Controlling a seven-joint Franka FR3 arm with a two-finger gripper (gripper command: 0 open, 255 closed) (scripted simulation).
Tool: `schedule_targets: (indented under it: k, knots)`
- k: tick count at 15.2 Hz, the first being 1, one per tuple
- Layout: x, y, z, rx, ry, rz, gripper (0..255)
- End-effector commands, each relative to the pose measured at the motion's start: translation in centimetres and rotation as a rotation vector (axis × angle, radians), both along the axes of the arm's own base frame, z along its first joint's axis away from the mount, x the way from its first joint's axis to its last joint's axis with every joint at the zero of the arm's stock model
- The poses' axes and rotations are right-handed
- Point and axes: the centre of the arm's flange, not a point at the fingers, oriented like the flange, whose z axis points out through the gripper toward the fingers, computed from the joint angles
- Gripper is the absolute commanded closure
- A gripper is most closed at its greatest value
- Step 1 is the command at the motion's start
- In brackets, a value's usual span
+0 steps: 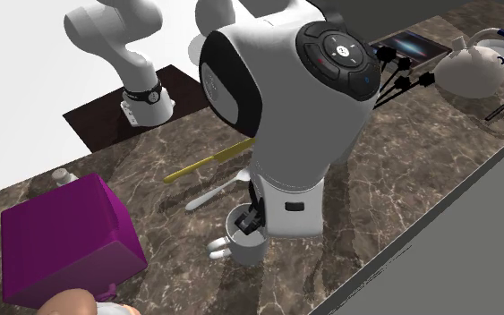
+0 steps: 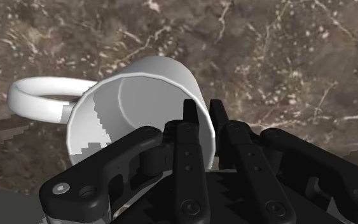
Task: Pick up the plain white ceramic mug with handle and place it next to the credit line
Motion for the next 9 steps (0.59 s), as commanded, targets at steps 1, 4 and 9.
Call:
schedule_targets:
  k: [1, 4, 9]
  knots:
    - [0.0, 0.0, 1.0, 0.0, 0.0, 0.0, 255]
    - [0.0, 0.0, 2.6, 0.0, 0.0, 0.0, 255]
    - [0.0, 0.0, 5.3, 0.0, 0.0, 0.0, 255]
